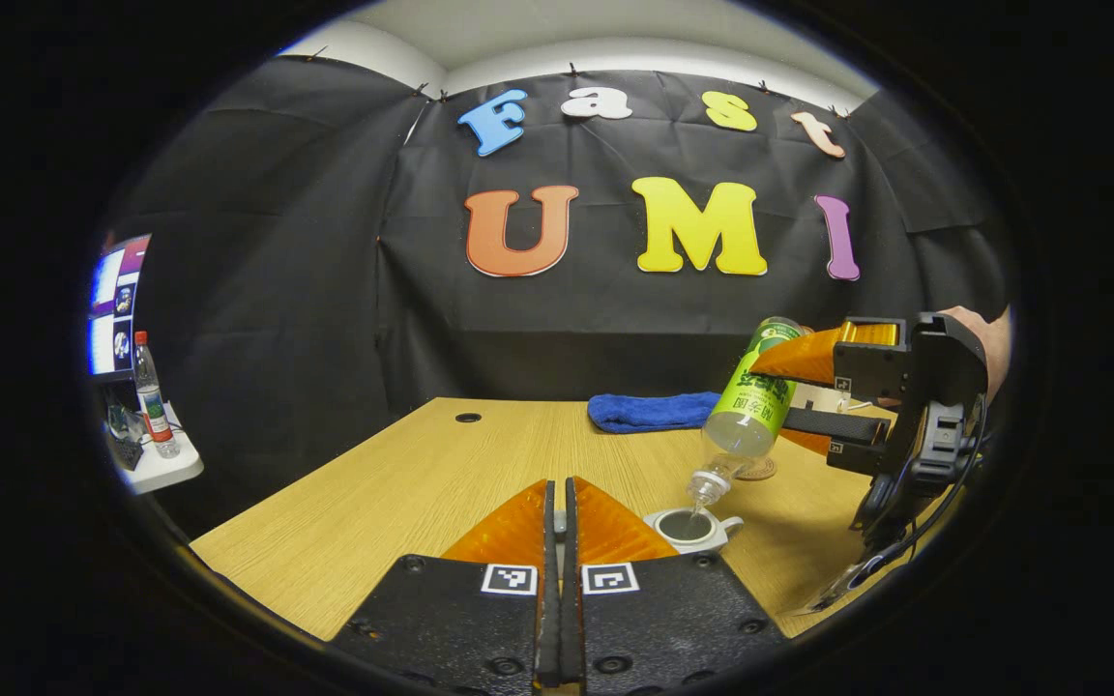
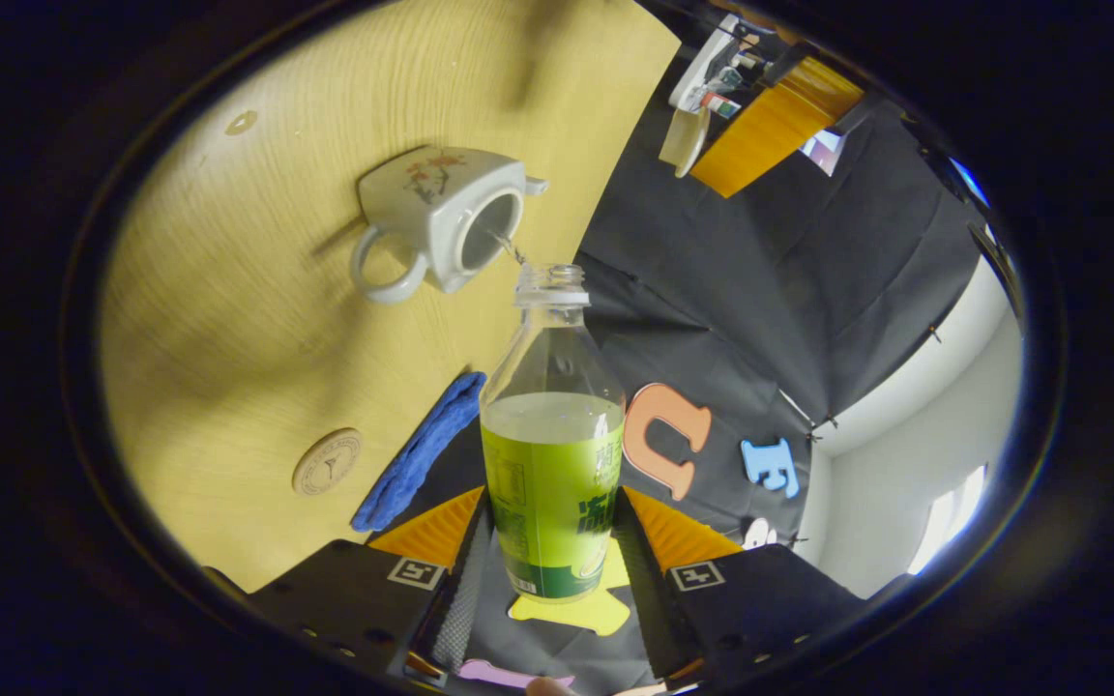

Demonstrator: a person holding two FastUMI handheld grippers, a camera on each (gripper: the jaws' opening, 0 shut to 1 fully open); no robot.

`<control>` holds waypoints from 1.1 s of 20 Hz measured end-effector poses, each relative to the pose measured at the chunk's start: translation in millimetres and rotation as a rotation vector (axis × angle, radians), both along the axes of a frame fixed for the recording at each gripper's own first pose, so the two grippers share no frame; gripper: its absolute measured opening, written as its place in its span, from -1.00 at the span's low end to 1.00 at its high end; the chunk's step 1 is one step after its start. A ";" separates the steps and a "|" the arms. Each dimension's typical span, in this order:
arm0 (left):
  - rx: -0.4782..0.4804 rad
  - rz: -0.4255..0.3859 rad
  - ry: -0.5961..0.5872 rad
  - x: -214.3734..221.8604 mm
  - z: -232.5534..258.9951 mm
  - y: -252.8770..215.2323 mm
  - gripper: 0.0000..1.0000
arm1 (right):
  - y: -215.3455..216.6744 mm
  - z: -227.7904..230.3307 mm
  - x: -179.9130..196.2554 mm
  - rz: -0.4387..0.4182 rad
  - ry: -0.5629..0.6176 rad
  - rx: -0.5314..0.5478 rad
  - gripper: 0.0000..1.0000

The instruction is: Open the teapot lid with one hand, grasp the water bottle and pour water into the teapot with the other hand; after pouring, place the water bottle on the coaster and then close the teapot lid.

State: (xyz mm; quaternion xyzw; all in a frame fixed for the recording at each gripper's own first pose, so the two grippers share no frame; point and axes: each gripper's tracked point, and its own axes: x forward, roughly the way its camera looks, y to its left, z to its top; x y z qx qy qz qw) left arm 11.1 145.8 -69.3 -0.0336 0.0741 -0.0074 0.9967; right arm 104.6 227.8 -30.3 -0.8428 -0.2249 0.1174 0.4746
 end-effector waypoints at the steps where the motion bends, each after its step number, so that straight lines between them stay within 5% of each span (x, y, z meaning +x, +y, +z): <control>1: 0.002 0.001 -0.001 0.5 0.0 0.6 -0.94 | 0.1 0.6 0.1 0.002 -0.002 -0.003 0.39; 11: 0.004 0.013 0.000 -1.6 -0.6 7.8 -0.94 | 1.6 -0.5 3.6 0.030 0.010 0.032 0.38; 17: 0.005 0.050 -0.001 -4.5 1.1 20.5 -0.94 | -3.9 -22.7 9.3 0.009 0.200 0.263 0.39; 22: 0.009 0.036 -0.010 -3.6 5.7 11.5 -0.94 | -16.2 -14.1 8.7 -0.028 0.446 0.597 0.41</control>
